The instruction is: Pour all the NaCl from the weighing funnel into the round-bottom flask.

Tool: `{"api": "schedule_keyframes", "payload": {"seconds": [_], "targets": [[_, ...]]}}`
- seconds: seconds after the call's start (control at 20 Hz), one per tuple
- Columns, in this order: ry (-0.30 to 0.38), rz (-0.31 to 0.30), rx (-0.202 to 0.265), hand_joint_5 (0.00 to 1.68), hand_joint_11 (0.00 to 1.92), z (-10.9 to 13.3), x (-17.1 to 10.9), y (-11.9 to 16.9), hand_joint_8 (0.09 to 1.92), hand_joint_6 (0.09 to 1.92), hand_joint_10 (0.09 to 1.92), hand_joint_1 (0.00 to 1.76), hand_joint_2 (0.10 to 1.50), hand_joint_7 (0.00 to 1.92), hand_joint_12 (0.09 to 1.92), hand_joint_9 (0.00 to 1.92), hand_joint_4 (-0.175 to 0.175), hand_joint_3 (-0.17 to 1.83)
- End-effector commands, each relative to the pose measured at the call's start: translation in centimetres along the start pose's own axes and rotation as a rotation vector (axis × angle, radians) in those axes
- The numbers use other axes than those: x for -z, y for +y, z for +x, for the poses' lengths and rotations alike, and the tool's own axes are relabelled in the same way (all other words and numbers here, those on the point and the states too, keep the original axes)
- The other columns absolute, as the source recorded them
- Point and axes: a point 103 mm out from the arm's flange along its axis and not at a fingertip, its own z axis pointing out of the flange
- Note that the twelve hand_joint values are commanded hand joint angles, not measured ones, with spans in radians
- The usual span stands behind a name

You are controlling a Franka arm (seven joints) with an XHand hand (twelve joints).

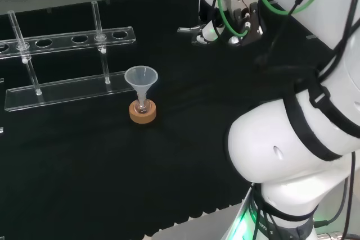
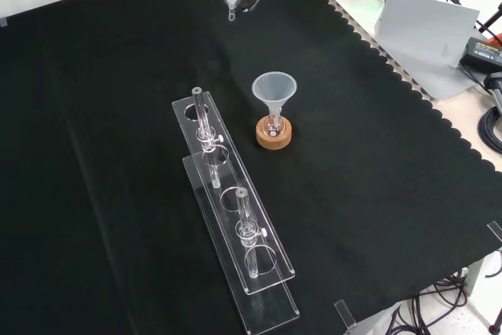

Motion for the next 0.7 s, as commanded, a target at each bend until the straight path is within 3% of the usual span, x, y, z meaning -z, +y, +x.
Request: {"api": "schedule_keyframes", "payload": {"seconds": [0.05,0.25,0.7], "targets": [[0.004,0.012,0.029,1.52,0.17,3.3,0.6,-2.2,0.24,0.28,0.23,1.17,0.48,1.73,1.51,1.32,0.175,0.83],[-0.003,0.015,0.022,1.52,0.17,5.3,0.8,-2.1,0.23,0.28,0.23,1.17,0.48,1.73,1.51,1.32,0.175,0.83],[-0.059,0.081,0.112,1.52,0.17,6.6,-2.2,0.3,0.23,0.28,0.23,1.17,0.49,1.73,1.51,1.32,0.175,0.82]]}}
